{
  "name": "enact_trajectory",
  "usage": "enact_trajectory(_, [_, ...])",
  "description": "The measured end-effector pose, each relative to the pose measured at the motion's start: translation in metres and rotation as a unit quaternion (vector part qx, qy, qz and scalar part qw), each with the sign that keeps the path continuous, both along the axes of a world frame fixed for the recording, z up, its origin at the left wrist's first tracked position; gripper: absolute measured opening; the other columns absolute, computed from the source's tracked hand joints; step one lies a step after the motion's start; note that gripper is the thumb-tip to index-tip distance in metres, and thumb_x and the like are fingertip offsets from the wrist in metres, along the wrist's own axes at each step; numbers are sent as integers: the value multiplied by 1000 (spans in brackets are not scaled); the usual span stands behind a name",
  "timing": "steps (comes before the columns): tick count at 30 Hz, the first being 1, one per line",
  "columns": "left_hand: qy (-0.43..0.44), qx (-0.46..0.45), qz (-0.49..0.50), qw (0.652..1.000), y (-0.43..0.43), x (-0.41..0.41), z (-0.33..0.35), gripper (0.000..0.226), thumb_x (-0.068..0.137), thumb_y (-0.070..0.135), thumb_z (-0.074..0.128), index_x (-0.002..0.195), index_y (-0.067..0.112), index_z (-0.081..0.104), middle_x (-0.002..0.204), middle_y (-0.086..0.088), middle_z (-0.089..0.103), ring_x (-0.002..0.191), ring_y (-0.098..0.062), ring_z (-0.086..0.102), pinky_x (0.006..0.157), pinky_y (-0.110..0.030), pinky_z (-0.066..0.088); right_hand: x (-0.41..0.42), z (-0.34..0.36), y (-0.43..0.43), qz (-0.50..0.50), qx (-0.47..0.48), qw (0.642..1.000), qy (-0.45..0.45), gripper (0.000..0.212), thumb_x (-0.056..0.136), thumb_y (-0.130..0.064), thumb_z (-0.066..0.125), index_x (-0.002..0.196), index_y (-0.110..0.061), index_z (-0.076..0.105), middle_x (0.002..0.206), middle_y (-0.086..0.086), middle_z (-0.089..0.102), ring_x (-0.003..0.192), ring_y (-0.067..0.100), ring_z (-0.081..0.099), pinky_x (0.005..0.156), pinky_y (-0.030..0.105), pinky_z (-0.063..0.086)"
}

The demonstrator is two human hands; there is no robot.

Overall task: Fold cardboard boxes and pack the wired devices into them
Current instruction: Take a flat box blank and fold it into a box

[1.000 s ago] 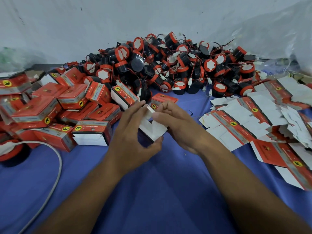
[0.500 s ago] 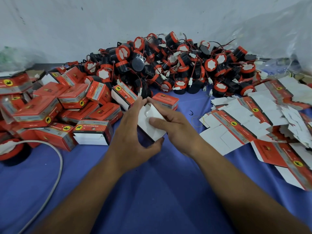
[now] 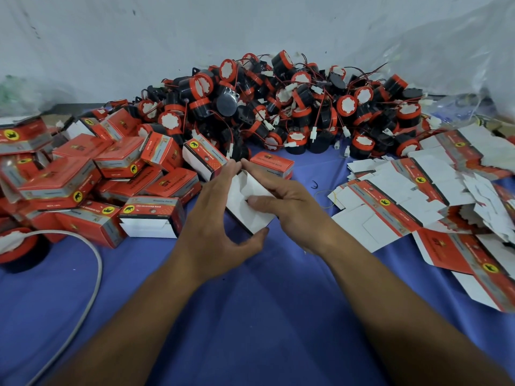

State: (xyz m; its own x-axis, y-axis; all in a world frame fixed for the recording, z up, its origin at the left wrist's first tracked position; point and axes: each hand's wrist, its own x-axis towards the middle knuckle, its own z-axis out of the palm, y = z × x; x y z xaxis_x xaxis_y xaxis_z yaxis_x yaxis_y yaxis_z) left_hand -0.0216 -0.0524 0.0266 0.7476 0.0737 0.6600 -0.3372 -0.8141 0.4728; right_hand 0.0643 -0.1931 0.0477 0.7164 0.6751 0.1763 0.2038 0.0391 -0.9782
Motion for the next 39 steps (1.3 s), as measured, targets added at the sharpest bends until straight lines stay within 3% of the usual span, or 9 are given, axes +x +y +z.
enact_trajectory(5, [-7, -5, 13, 1000, -2, 1, -2, 97, 74, 34, 79, 148, -6, 30, 149, 2, 34, 140, -3, 30, 110, -8, 25, -3, 2, -1, -8, -64, 996, -63, 61, 98, -1, 55, 147, -33, 41, 141, -3, 56, 127, 8, 52, 106, 30, 44])
enact_trajectory(9, [-37, -14, 12, 999, -3, 1, -2, 95, 75, 41, 72, 148, -2, 27, 150, 1, 33, 142, 5, 25, 111, -9, 26, -7, -1, 3, -45, -80, 989, -116, 63, 97, -2, 54, 152, -28, 39, 141, 4, 54, 131, 15, 48, 111, 43, 41])
enact_trajectory(13, [-15, -41, 43, 998, -4, 3, -7, 102, 70, 36, 82, 149, 0, 28, 149, -13, 44, 139, -19, 41, 111, -22, 36, -7, -3, 3, -73, -62, 988, -118, 63, 95, 1, 53, 151, -27, 41, 134, 5, 57, 126, 20, 52, 107, 48, 43])
enact_trajectory(16, [-1, -35, 72, 997, -4, 3, -7, 97, 71, 40, 85, 145, -2, 39, 143, -10, 51, 133, -17, 45, 108, -12, 32, -5, -1, -1, -77, -52, 989, -112, 61, 95, -5, 54, 149, -31, 43, 135, -4, 55, 128, 18, 51, 108, 49, 42])
enact_trajectory(21, [-36, -4, 77, 996, -1, 4, -5, 86, 70, 38, 85, 133, -7, 50, 130, -15, 59, 122, -22, 54, 102, -11, 37, -8, -1, 1, -71, -31, 993, -88, 58, 90, -20, 54, 145, -38, 45, 139, -10, 55, 129, 13, 51, 110, 46, 43])
enact_trajectory(26, [-50, 7, 77, 996, 1, 3, -5, 84, 71, 34, 86, 132, -11, 49, 129, -18, 59, 121, -27, 56, 103, -22, 44, -4, -3, -1, -57, -11, 995, -75, 55, 99, -7, 55, 141, -41, 45, 139, -16, 54, 130, 7, 50, 112, 41, 43])
enact_trajectory(32, [-41, 39, 64, 996, -1, 4, -4, 85, 78, 41, 76, 138, -11, 45, 135, -20, 54, 128, -26, 51, 111, -16, 32, -2, -6, 1, -73, -21, 994, -85, 54, 101, -9, 54, 149, -30, 43, 142, -15, 51, 127, 2, 49, 104, 24, 44])
enact_trajectory(37, [-26, 38, 57, 997, 0, 4, -4, 87, 78, 42, 68, 143, -9, 41, 133, -22, 51, 126, -25, 48, 108, -13, 32, -4, -9, 3, -70, -45, 986, -146, 52, 105, -12, 49, 154, -18, 35, 148, 0, 46, 139, 12, 41, 117, 40, 34])
enact_trajectory(39, [-28, 41, 58, 997, 0, 4, -5, 85, 78, 41, 68, 143, -7, 42, 132, -22, 51, 125, -26, 49, 106, -14, 33, -4, -10, 5, -70, -48, 982, -170, 51, 106, -13, 47, 155, -15, 32, 148, 0, 44, 139, 12, 39, 118, 40, 32])
